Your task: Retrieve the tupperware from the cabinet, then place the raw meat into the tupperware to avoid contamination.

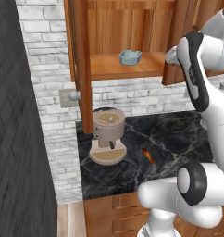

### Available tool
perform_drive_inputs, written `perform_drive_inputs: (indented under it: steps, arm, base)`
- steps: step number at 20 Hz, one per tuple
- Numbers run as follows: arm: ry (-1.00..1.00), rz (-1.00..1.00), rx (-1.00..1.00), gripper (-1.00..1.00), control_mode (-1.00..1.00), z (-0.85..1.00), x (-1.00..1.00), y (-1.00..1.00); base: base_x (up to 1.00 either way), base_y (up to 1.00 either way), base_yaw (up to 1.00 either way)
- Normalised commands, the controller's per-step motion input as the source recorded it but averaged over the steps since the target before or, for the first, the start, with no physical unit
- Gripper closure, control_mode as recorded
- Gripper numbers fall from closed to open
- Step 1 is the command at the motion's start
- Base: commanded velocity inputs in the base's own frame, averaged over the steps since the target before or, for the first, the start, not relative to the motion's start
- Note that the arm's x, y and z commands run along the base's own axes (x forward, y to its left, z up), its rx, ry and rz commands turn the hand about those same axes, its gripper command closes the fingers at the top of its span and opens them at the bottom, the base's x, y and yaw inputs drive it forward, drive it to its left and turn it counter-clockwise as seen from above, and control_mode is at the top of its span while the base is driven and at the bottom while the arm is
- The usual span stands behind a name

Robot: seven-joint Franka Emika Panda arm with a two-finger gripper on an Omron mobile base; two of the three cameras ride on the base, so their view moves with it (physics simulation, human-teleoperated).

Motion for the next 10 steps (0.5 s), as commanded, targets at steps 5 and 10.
perform_drive_inputs:
  steps: [5, 10]
  arm:
    - [0.0, 0.0, 0.19, 1.0, -1.0, 0.01, -0.84, -0.58]
    - [-0.02, 0.03, 0.17, 1.0, -1.0, 0.05, -0.81, -0.57]
  base:
    - [0.0, 0.0, 0.0]
    - [0.0, 0.0, 0.0]
